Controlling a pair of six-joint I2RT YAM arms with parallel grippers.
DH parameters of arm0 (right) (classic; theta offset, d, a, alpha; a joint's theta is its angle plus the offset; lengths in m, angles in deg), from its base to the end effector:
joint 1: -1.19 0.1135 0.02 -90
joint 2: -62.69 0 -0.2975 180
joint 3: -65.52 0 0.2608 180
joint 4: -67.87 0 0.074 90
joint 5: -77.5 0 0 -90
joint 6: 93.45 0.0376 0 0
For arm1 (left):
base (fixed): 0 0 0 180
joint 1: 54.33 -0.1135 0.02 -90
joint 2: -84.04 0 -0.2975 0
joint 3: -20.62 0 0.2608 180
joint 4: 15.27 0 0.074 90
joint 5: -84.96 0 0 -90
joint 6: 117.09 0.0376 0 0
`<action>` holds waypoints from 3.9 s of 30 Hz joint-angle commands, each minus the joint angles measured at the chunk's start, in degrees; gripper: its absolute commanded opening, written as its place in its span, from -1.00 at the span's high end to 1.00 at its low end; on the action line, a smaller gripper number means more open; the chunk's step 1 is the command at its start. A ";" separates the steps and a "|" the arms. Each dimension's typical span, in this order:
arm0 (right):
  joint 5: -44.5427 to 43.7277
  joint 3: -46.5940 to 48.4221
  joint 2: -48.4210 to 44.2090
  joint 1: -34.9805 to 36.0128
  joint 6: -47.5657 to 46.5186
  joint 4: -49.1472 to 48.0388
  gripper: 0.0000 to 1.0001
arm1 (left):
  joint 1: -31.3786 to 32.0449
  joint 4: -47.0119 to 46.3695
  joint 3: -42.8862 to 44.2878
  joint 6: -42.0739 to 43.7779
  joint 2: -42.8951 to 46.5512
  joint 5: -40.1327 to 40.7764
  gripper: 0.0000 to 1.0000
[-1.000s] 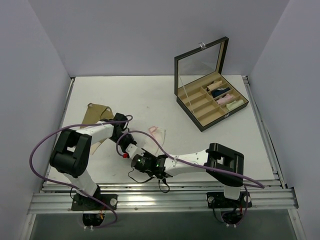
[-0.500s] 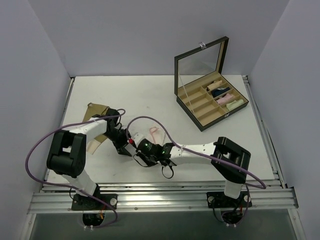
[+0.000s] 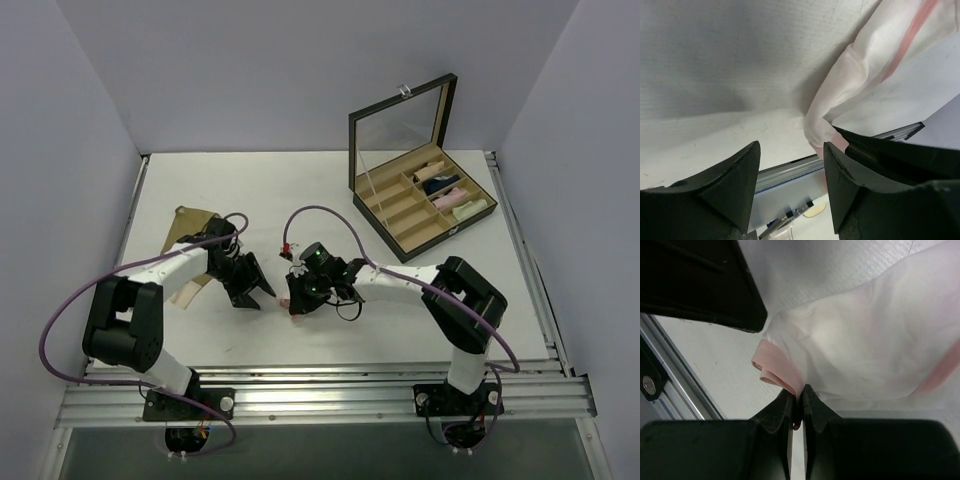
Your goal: Roll the underwear
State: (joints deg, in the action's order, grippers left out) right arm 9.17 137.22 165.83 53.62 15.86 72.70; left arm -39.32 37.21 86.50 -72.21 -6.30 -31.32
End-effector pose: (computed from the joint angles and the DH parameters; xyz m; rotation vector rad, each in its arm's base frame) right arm 0.2317 0.3239 0.2027 -0.8963 2.2077 1.0718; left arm 0.2695 -0.0895 0.1981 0.7033 -2.9241 0.7798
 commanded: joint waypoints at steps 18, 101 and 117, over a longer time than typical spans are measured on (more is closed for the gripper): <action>15.77 6.47 8.67 -6.11 2.66 -2.96 1.00 | -0.50 -8.76 -1.78 -1.01 -1.58 0.54 -0.37; -2.54 8.23 5.42 0.85 -4.64 3.90 1.00 | -1.29 5.73 12.81 -2.78 -12.59 2.54 -0.08; 22.43 8.58 13.58 -10.85 8.90 -6.55 1.00 | -2.61 -21.84 -4.23 2.58 -1.23 -7.29 -0.25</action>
State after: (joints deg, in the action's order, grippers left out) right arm 24.58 143.97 177.48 43.85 21.48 69.03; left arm -42.14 25.32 84.38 -71.30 -8.51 -34.10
